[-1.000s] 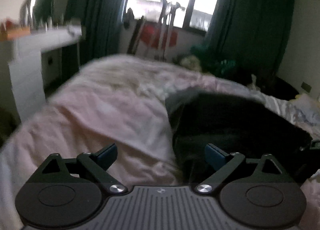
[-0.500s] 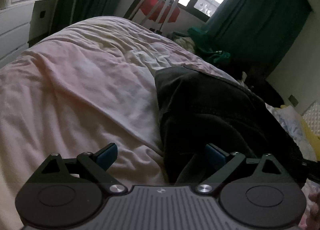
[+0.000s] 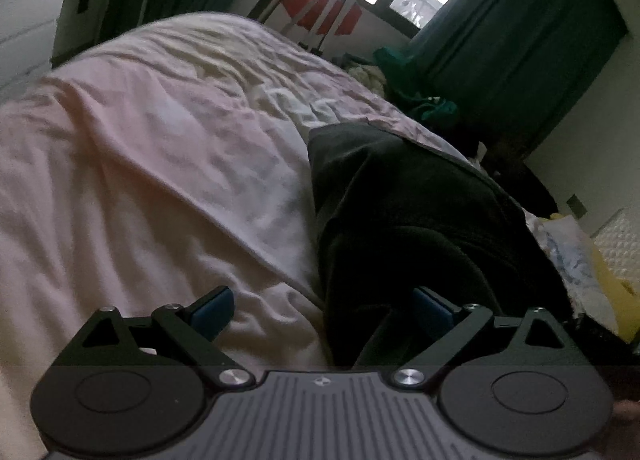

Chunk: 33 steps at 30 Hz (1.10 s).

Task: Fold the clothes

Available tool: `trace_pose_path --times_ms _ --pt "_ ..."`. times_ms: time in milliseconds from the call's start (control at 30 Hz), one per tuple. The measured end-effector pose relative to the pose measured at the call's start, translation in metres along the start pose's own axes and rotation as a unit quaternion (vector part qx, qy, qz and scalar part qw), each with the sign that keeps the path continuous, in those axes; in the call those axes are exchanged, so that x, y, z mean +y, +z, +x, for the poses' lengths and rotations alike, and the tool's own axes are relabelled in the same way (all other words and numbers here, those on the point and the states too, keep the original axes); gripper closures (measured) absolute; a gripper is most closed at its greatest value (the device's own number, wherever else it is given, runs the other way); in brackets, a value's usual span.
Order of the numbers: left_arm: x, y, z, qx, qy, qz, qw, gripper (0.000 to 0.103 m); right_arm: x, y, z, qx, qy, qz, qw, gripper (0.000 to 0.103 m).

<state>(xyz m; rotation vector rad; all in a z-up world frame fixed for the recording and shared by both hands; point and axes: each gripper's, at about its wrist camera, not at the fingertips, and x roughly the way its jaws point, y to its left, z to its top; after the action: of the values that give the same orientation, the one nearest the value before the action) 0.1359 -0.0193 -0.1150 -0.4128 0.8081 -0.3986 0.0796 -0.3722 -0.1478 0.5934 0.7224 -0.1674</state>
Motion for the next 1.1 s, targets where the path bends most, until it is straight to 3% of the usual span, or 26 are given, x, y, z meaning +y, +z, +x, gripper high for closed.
trace_pose_path --times_ms 67,233,367,433,600,833,933,1100 --pt "0.001 0.000 0.000 0.004 -0.003 -0.005 1.0000 0.006 -0.007 0.002 0.010 0.015 0.011 0.018 1.000 0.000" --pt "0.001 -0.001 -0.001 0.003 -0.004 -0.013 0.9999 0.006 0.016 0.001 0.000 -0.014 -0.035 -0.068 0.997 0.000" --pt "0.001 -0.001 0.000 0.002 -0.005 -0.016 0.9999 0.006 0.050 -0.013 -0.013 -0.071 -0.110 -0.185 0.974 0.000" --pt "0.002 -0.002 0.000 0.002 -0.006 -0.014 0.9999 0.006 0.052 -0.019 -0.014 -0.075 -0.123 -0.186 0.972 0.000" --pt "0.002 -0.002 0.002 0.001 -0.009 -0.011 0.9999 0.005 0.014 -0.022 -0.004 -0.039 -0.068 -0.041 0.996 0.000" --pt "0.007 0.000 0.008 0.005 -0.020 -0.029 0.9994 0.004 0.000 -0.024 0.001 -0.039 -0.016 0.044 0.998 0.000" --pt "0.009 0.002 0.009 0.003 -0.022 -0.039 0.9990 0.004 0.009 -0.022 -0.009 -0.057 0.019 0.043 0.997 0.000" --pt "0.016 0.003 0.007 0.002 -0.026 -0.058 0.9980 0.006 0.042 -0.025 -0.034 -0.104 0.050 -0.035 0.993 0.000"
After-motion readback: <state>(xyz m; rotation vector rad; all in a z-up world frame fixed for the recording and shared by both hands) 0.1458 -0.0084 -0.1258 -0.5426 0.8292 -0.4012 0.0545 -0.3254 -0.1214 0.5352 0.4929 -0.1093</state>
